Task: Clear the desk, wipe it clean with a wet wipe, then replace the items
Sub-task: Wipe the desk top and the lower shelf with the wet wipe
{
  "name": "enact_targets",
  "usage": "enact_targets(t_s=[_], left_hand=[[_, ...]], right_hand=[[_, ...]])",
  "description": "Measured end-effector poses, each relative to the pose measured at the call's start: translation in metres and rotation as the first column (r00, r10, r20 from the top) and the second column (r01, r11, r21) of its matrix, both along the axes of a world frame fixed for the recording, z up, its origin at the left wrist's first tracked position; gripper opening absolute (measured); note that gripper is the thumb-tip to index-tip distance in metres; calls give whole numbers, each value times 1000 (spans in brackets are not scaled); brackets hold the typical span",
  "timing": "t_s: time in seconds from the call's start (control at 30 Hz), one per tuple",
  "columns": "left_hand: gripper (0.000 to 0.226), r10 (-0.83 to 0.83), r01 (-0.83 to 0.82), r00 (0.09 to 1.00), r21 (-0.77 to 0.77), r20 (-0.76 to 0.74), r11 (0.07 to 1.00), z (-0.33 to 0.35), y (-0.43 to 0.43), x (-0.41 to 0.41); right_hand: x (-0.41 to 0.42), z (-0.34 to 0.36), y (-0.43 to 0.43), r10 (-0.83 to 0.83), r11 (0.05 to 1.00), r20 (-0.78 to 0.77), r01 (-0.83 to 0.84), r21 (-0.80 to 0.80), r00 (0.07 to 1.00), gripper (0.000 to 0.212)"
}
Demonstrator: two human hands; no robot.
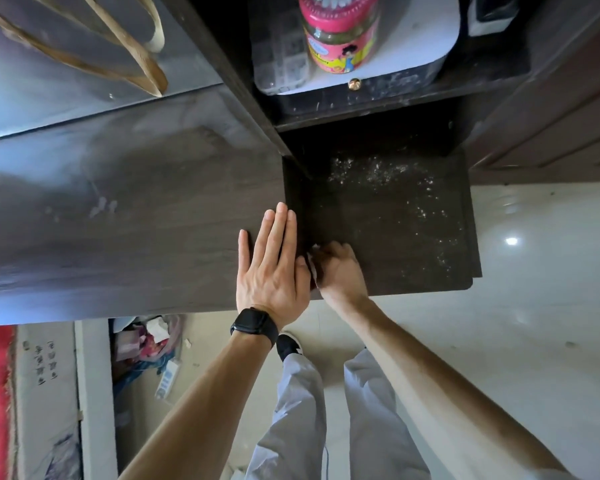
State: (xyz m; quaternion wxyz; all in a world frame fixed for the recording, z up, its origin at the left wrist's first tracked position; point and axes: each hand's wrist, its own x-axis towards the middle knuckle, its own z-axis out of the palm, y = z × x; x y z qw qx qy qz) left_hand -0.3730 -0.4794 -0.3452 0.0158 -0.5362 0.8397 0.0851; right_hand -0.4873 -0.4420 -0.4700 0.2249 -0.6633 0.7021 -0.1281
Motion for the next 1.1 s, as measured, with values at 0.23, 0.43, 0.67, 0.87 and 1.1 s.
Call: enact_targets(t_s=[0.23, 0.43, 0.67, 0.87, 1.1], left_hand=[[68, -4, 4, 1000, -3, -10, 1000, -1, 0, -2], [67, -11, 11, 1000, -5, -4, 1000, -2, -1, 2], [68, -4, 3, 1000, -6, -24, 1000, -2, -1, 1], [68, 0, 0, 999, -11, -40, 1000, -2, 0, 1], [69, -9, 10, 1000, 18, -22, 1000, -2, -2, 3]], right_hand=[[-10, 7, -102, -246, 967, -6, 246, 60, 969, 41], [-2, -15, 0, 118, 993, -218, -115, 27, 969, 70], [-15, -4, -42, -127, 982, -142, 104, -158, 982, 41], [-24, 4, -114, -263, 953, 50, 268, -141, 963, 12], [-18, 11, -136, -274, 961, -29, 272, -43, 961, 25]])
